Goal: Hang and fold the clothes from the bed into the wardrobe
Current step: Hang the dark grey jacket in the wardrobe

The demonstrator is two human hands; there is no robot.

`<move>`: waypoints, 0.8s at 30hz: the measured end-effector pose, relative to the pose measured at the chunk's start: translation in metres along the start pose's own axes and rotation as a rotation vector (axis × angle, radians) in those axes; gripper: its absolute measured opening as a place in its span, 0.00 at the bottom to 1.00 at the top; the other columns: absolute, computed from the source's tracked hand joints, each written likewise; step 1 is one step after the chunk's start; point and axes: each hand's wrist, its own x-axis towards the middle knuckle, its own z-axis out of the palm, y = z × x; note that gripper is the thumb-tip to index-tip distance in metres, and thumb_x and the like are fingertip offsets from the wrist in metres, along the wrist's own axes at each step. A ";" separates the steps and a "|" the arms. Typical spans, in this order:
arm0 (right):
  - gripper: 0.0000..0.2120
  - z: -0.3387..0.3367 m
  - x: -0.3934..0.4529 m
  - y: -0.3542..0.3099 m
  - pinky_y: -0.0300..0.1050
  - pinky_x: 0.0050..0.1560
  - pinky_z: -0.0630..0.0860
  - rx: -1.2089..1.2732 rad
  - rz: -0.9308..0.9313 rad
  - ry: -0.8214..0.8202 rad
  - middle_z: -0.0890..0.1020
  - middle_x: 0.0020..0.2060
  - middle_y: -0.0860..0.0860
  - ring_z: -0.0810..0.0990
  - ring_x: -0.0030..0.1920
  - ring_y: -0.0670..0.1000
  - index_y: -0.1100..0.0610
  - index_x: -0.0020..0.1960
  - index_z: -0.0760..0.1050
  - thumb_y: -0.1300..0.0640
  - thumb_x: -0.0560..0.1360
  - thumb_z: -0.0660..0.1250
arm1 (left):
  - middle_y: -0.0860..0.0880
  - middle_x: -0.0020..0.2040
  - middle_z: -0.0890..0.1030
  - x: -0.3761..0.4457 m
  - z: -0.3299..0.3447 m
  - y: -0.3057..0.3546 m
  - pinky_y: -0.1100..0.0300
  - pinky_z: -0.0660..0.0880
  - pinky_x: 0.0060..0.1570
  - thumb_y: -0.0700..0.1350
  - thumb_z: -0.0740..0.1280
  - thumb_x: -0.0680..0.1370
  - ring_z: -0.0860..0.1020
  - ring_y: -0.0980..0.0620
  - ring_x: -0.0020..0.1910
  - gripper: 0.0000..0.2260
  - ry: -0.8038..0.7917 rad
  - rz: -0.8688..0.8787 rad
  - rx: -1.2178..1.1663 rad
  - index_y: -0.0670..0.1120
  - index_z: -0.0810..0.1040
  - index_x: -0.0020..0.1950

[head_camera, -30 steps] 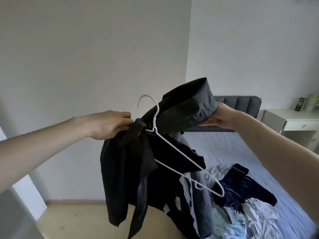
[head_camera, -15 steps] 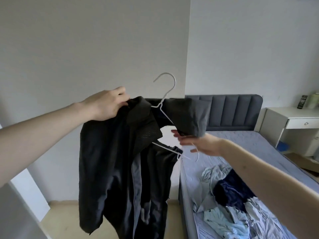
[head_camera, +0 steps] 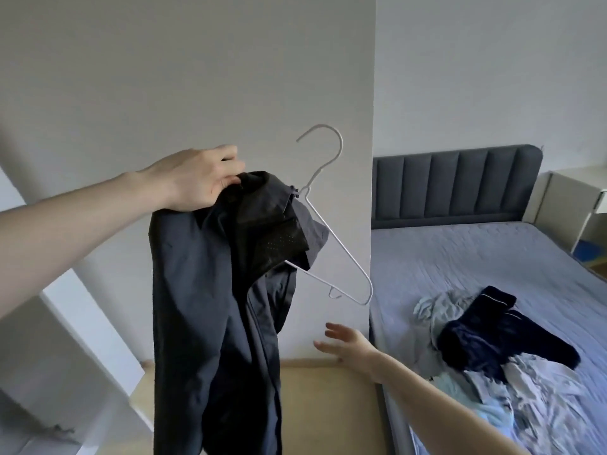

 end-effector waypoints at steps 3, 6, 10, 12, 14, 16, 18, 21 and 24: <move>0.47 0.036 0.025 -0.026 0.48 0.66 0.75 0.072 -0.087 0.020 0.72 0.75 0.49 0.71 0.74 0.52 0.53 0.81 0.63 0.43 0.69 0.80 | 0.49 0.49 0.71 -0.008 -0.008 -0.005 0.49 0.73 0.31 0.46 0.61 0.82 0.74 0.39 0.34 0.06 -0.011 0.020 0.036 0.45 0.74 0.50; 0.40 0.053 0.046 -0.051 0.48 0.71 0.72 0.129 -0.139 0.042 0.75 0.71 0.46 0.74 0.71 0.49 0.52 0.75 0.71 0.42 0.68 0.81 | 0.48 0.49 0.71 -0.018 -0.012 -0.010 0.48 0.74 0.32 0.45 0.62 0.81 0.75 0.38 0.34 0.03 -0.026 0.030 0.050 0.46 0.74 0.51; 0.16 0.044 0.060 -0.065 0.48 0.48 0.79 0.064 -0.251 0.049 0.82 0.42 0.54 0.80 0.43 0.52 0.65 0.54 0.81 0.52 0.78 0.74 | 0.49 0.48 0.71 -0.040 -0.012 -0.014 0.51 0.72 0.30 0.44 0.63 0.81 0.74 0.39 0.32 0.03 -0.058 0.004 0.044 0.46 0.74 0.50; 0.11 0.022 0.061 -0.076 0.51 0.43 0.78 0.082 -0.317 0.079 0.80 0.38 0.57 0.79 0.39 0.54 0.71 0.51 0.81 0.61 0.81 0.69 | 0.51 0.47 0.71 -0.054 -0.011 -0.022 0.54 0.69 0.31 0.46 0.63 0.81 0.71 0.42 0.31 0.03 -0.074 -0.025 0.042 0.48 0.73 0.49; 0.07 -0.014 0.054 -0.093 0.49 0.47 0.80 0.113 -0.361 0.136 0.86 0.42 0.54 0.83 0.45 0.53 0.62 0.50 0.85 0.61 0.81 0.68 | 0.54 0.46 0.69 -0.069 -0.010 -0.030 0.57 0.66 0.31 0.47 0.63 0.81 0.68 0.46 0.31 0.04 -0.093 -0.060 0.043 0.51 0.71 0.47; 0.08 -0.051 0.042 -0.120 0.49 0.50 0.79 0.165 -0.396 0.179 0.86 0.44 0.53 0.83 0.47 0.53 0.60 0.49 0.85 0.60 0.81 0.68 | 0.57 0.45 0.66 -0.085 -0.003 -0.035 0.58 0.65 0.31 0.50 0.62 0.82 0.67 0.48 0.31 0.04 -0.133 -0.087 0.054 0.54 0.70 0.47; 0.07 -0.076 0.025 -0.154 0.47 0.46 0.75 0.152 -0.457 0.230 0.84 0.39 0.54 0.80 0.42 0.50 0.62 0.46 0.85 0.60 0.78 0.70 | 0.58 0.44 0.64 -0.096 0.011 -0.035 0.58 0.66 0.30 0.51 0.61 0.82 0.67 0.50 0.31 0.05 -0.164 -0.120 0.058 0.56 0.70 0.47; 0.07 -0.088 -0.007 -0.205 0.48 0.47 0.80 0.153 -0.584 0.220 0.86 0.40 0.57 0.83 0.42 0.51 0.59 0.45 0.86 0.57 0.76 0.71 | 0.57 0.44 0.66 -0.101 0.038 -0.038 0.52 0.74 0.36 0.54 0.57 0.84 0.73 0.49 0.35 0.06 -0.176 -0.294 -0.002 0.57 0.71 0.49; 0.08 -0.081 -0.047 -0.238 0.50 0.52 0.82 0.126 -0.683 0.100 0.86 0.44 0.58 0.85 0.47 0.54 0.58 0.47 0.85 0.55 0.78 0.70 | 0.56 0.44 0.70 -0.096 0.060 -0.041 0.49 0.75 0.44 0.57 0.53 0.84 0.76 0.50 0.41 0.11 -0.170 -0.466 -0.129 0.58 0.72 0.47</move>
